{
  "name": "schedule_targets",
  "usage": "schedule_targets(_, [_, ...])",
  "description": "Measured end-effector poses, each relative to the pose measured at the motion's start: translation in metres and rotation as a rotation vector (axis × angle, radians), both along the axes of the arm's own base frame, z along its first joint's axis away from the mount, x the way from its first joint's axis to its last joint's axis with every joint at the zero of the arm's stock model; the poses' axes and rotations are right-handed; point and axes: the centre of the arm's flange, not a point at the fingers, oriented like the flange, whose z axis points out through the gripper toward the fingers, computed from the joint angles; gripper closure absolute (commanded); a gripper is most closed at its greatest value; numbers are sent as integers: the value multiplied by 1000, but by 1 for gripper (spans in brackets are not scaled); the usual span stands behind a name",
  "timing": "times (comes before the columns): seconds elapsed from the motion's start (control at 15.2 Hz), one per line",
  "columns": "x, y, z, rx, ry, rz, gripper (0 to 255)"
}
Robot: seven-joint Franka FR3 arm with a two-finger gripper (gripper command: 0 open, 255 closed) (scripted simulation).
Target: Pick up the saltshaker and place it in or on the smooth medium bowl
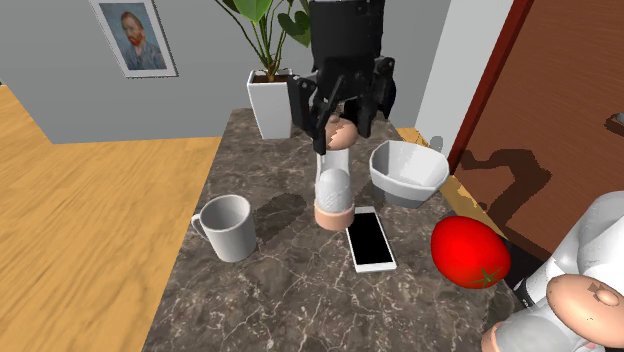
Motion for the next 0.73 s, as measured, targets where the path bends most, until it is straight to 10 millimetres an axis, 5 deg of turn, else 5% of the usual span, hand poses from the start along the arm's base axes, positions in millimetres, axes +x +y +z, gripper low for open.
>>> schedule_targets(0.73, [0,2,59,0,0,0,255])
